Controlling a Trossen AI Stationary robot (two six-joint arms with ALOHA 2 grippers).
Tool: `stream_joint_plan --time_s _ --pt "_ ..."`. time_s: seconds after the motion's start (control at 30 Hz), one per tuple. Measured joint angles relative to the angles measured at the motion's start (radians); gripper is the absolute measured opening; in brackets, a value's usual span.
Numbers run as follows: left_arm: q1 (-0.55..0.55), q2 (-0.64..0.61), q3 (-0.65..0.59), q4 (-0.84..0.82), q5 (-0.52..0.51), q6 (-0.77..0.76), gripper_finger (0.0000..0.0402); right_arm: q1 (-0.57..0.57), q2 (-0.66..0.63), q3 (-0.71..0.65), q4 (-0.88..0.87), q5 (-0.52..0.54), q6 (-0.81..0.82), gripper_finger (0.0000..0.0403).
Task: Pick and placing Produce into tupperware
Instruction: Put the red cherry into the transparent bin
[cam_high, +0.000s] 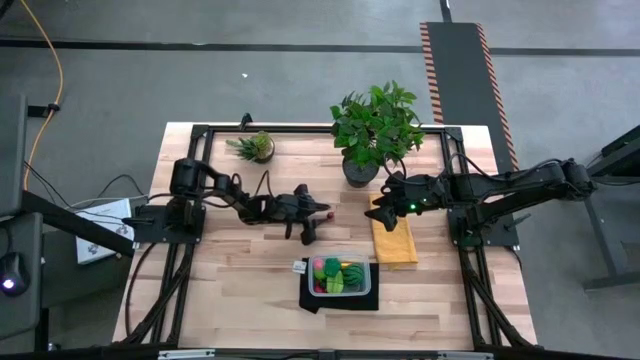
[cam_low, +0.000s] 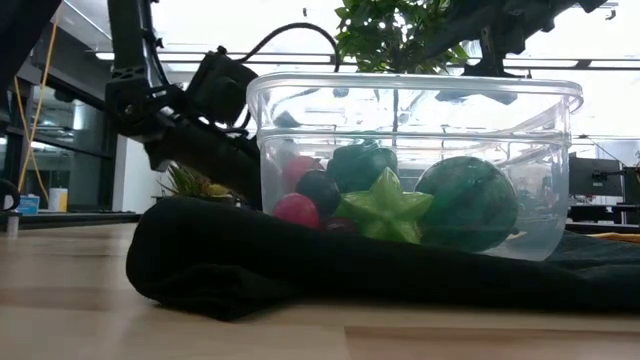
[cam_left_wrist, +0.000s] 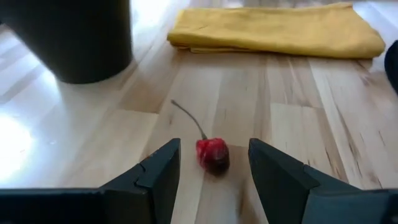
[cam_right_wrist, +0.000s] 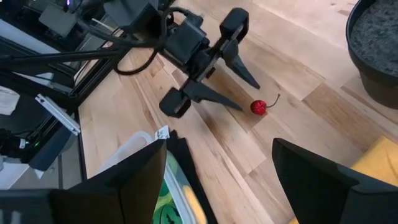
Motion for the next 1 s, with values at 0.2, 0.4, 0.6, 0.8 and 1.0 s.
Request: stream_joint_plan --time_s 0.2,0.4,0.6,0.8,1.0 --pt "0.000 0.054 0.086 -0.069 0.022 0.004 0.0179 0.000 0.000 0.000 0.002 0.004 0.015 0.0282" --pt "0.000 0.058 0.108 -0.089 0.017 0.008 0.0179 0.000 0.000 0.000 0.002 -0.001 0.019 0.0282" --pt "0.000 0.058 0.108 -0.140 0.014 0.007 0.0179 0.000 0.000 0.000 0.002 -0.002 0.015 0.0282" --pt "0.000 0.058 0.108 -0.138 -0.004 0.022 0.0179 0.000 0.000 0.000 0.002 -0.002 0.012 0.0282" --pt "0.000 0.058 0.108 -0.139 -0.004 0.022 0.0171 0.000 0.000 0.000 0.001 -0.002 0.010 0.0282"
